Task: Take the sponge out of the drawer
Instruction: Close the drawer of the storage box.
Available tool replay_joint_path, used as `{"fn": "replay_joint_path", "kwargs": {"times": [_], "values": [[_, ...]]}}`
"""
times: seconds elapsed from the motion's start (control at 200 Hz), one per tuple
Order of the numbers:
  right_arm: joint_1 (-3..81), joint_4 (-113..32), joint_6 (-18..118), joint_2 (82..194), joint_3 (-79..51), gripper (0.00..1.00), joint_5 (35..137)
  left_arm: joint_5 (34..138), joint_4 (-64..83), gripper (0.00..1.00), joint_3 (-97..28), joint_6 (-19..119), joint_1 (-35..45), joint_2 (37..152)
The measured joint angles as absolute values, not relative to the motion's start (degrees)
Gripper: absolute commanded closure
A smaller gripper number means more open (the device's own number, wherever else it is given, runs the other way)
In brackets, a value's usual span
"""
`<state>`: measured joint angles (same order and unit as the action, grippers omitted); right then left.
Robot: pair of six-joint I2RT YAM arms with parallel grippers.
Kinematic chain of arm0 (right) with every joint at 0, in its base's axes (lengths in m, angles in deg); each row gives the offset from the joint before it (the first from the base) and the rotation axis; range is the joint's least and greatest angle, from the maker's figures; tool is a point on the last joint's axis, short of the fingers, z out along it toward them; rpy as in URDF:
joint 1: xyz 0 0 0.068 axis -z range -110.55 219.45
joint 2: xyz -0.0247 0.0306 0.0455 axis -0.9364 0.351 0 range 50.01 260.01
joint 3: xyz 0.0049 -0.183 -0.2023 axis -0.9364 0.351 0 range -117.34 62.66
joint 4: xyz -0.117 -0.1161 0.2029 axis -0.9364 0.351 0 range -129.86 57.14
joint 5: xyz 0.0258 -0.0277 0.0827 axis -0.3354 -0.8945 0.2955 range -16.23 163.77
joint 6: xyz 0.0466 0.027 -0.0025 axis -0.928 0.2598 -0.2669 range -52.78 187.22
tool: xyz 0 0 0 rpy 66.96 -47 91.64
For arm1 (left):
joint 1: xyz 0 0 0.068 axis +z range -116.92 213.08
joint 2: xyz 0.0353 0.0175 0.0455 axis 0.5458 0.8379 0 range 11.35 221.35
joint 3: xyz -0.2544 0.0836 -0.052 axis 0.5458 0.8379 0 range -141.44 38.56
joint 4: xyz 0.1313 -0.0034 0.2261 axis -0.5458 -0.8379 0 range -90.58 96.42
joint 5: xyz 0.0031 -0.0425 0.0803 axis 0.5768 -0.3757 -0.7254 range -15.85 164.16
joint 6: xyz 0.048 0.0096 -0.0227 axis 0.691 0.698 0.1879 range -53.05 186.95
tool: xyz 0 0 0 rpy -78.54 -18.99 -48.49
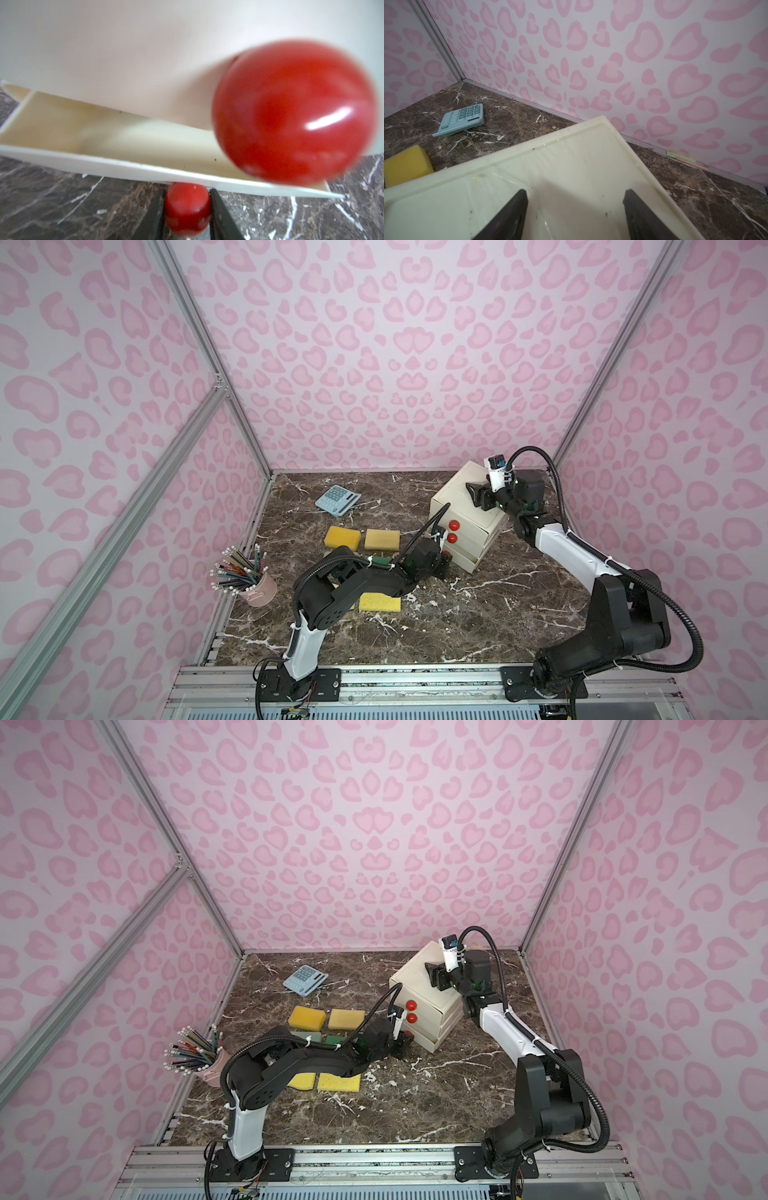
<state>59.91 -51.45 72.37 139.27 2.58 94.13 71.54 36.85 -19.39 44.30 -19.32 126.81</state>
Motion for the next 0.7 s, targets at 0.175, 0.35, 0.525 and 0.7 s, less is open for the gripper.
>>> {"fn": "replay_joint_path", "kwargs": {"times": [0.175, 0.35, 0.525, 0.7], "values": [[59.54, -50.34, 71.89, 137.89, 3.35, 0.26, 93.04, 71.15, 35.59, 0.77, -17.03, 43.18, -19.74, 124.52], [59.27, -48.04, 71.06, 136.97, 2.78, 0.23, 92.52, 71.15, 35.17, 0.39, -17.6, 42.59, -19.96, 125.06], [59.08, -40.02, 69.73, 137.04, -2.49, 0.22, 89.81, 71.17, 35.24, 0.02, -17.03, 42.48, -20.15, 124.65], [59.12, -33.14, 68.37, 136.16, -5.68, 0.2, 88.54, 71.15, 35.39, 0.02, -14.82, 42.7, -20.11, 121.89]]}}
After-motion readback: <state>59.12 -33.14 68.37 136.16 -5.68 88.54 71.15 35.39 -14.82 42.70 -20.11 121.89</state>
